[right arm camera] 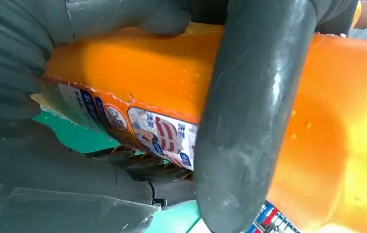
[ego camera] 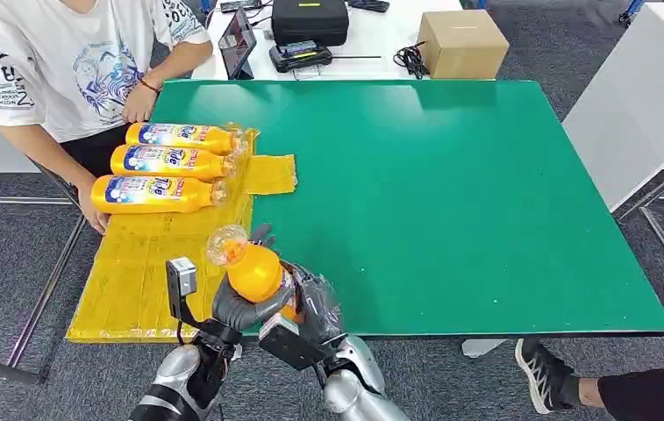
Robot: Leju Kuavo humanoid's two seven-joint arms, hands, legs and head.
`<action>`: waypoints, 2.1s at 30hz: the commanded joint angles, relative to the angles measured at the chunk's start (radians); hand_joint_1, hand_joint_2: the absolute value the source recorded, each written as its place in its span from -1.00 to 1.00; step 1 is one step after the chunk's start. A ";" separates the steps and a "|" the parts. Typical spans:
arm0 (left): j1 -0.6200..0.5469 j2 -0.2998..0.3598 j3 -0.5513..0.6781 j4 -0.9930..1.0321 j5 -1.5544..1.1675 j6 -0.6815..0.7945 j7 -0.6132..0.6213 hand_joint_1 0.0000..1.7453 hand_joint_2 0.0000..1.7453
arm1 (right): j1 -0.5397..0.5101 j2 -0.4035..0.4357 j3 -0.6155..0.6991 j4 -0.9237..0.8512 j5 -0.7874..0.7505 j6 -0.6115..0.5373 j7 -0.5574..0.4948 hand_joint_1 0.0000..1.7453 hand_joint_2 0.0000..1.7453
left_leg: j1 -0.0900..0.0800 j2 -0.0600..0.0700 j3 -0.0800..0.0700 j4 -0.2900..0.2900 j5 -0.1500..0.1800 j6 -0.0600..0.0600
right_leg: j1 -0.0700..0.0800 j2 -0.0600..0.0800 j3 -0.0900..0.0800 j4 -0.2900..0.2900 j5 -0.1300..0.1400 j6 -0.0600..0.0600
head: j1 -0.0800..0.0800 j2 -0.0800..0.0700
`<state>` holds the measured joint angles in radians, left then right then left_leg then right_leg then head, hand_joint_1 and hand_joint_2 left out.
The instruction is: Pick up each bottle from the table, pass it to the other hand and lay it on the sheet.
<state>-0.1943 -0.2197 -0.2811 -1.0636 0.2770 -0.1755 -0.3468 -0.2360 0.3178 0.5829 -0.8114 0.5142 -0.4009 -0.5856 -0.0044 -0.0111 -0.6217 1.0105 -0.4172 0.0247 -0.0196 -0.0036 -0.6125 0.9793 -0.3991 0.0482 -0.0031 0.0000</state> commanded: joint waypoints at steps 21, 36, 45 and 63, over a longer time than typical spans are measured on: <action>-0.024 -0.026 0.056 -0.103 0.052 0.072 -0.063 1.00 1.00 | 0.018 0.010 0.032 -0.034 -0.009 -0.058 0.031 -1.00 -1.00 | 0.001 -0.001 0.002 0.000 -0.001 -0.001 | 0.001 -0.002 0.002 0.000 -0.001 -0.002 | 0.000 0.000; -0.027 -0.027 0.098 -0.136 -0.033 0.167 -0.105 1.00 1.00 | 0.100 -0.039 0.019 -0.356 0.011 -0.123 0.077 -1.00 -1.00 | 0.001 0.001 0.001 0.000 -0.001 -0.002 | 0.001 -0.001 0.001 -0.001 -0.001 -0.001 | 0.000 0.000; -0.119 -0.032 0.187 -0.090 -0.169 0.369 -0.186 1.00 1.00 | 0.152 -0.067 0.020 -0.612 0.007 -0.297 -0.028 -1.00 -1.00 | 0.002 0.000 0.004 0.001 -0.003 -0.002 | 0.002 -0.001 0.004 0.000 -0.002 -0.002 | 0.000 0.000; -0.305 0.110 0.307 0.256 -1.358 0.874 -0.116 1.00 1.00 | 0.095 -0.083 0.087 -0.614 -0.055 -0.293 -0.024 -1.00 -1.00 | 0.002 0.005 0.006 -0.001 -0.002 -0.003 | 0.002 0.004 0.005 -0.001 -0.001 -0.003 | 0.000 0.000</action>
<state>-0.3781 -0.1941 -0.1011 -1.0409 -0.6662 0.6540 -0.5386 -0.1017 0.2666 0.6169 -1.4244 0.4810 -0.6924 -0.6294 -0.0043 -0.0098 -0.6224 1.0106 -0.4174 0.0242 -0.0194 -0.0032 -0.6133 0.9796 -0.3987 0.0479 -0.0027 0.0000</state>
